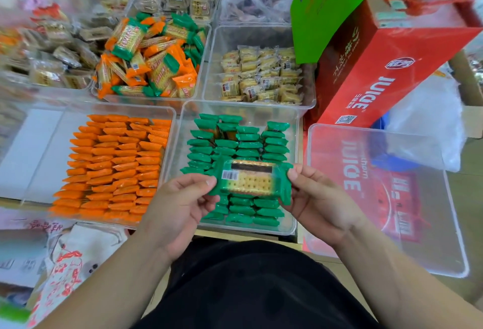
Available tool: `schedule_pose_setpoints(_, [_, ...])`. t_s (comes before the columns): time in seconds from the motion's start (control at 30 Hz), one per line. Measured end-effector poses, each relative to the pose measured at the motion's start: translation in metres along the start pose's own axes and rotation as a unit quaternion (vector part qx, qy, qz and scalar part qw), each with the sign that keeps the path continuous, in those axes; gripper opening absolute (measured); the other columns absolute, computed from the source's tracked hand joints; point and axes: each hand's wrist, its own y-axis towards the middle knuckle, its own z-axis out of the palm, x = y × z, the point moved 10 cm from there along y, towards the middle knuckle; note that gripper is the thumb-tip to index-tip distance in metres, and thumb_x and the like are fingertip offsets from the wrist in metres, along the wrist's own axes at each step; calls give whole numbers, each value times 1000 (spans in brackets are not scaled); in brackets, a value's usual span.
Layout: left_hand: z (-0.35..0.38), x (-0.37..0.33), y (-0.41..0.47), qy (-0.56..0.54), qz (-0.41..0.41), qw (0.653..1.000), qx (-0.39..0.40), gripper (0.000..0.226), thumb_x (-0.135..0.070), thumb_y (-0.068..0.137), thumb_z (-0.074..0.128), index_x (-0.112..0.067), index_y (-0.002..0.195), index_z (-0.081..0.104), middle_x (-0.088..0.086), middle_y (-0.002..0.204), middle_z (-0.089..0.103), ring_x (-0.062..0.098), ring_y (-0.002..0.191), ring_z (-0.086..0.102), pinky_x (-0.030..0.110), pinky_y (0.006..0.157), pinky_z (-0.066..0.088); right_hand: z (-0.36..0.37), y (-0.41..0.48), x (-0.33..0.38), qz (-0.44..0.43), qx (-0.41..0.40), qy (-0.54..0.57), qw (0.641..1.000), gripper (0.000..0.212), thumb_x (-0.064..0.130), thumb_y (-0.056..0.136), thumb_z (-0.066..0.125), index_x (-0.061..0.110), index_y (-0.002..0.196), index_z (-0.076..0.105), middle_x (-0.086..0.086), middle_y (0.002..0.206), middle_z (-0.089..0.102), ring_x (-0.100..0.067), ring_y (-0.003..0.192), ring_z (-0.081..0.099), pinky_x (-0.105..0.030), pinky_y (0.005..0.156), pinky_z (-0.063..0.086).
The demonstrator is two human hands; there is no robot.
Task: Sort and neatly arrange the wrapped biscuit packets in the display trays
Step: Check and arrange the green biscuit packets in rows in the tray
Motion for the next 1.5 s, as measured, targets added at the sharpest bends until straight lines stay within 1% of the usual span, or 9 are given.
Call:
schedule_pose_setpoints(0.33, [14,-13,-9,58,57,996,35,46,-7,71,70,-17,116,69,8,79,67,21,69,68,36,70,56,0,-15,33,-88,-52,-77,992,13,6,82,66,17,84,59,-10,93,70,-19,78,62,-26,69,51])
schedule_pose_setpoints(0.5, [16,-25,-12,72,86,993,32,38,16,89,50,-7,97,78,17,103,75,32,85,73,32,74,60,-7,-16,31,-80,-72,-64,992,27,-5,74,64,5,95,76,-8,83,68,-17,77,65,-25,71,56])
schedule_pose_setpoints(0.7, [14,-36,-11,197,116,974,-1,10,4,87,68,-4,87,74,13,74,72,21,63,69,26,58,55,-15,-20,39,-69,-129,-252,957,13,20,83,73,12,73,75,-8,65,61,-17,61,53,-27,58,44])
schedule_pose_setpoints(0.83, [11,-27,-4,150,42,988,7,19,-12,82,72,-13,63,70,6,59,55,16,49,50,26,49,42,-12,-16,20,14,-119,-145,982,24,19,80,69,15,65,51,-1,54,32,-14,49,29,-22,44,29])
schedule_pose_setpoints(1.0, [14,-18,1,84,-21,996,20,18,-17,70,74,-18,54,68,2,54,43,12,41,38,25,43,33,-12,-15,9,44,-130,-91,986,13,16,79,68,12,79,55,0,47,38,-10,37,28,-20,37,24])
schedule_pose_setpoints(1.17, [8,-27,-1,182,35,983,8,15,-11,89,69,-15,75,75,8,56,56,16,42,45,28,46,36,-15,-16,22,-3,-149,-216,965,10,18,97,61,12,89,62,-7,56,58,-15,41,44,-23,42,35])
schedule_pose_setpoints(1.27, [12,-33,-3,234,70,970,8,11,-12,96,62,-7,98,72,10,79,75,20,51,62,31,53,46,-9,-14,27,-29,-160,-232,959,14,22,101,56,10,102,64,-13,82,76,-21,59,68,-27,53,51])
schedule_pose_setpoints(1.4, [11,-36,3,244,84,966,-13,18,-20,97,61,-9,96,74,5,86,78,23,74,75,37,70,58,-4,-4,24,-31,-173,-179,968,32,35,103,51,8,110,67,-15,97,77,-33,86,75,-38,72,57])
schedule_pose_setpoints(1.5, [5,-37,18,280,112,953,-40,3,-13,88,74,-12,88,76,0,79,77,17,71,74,32,64,59,-1,7,23,-42,-180,-183,966,32,36,97,59,5,102,68,-13,95,77,-32,88,75,-38,76,58])
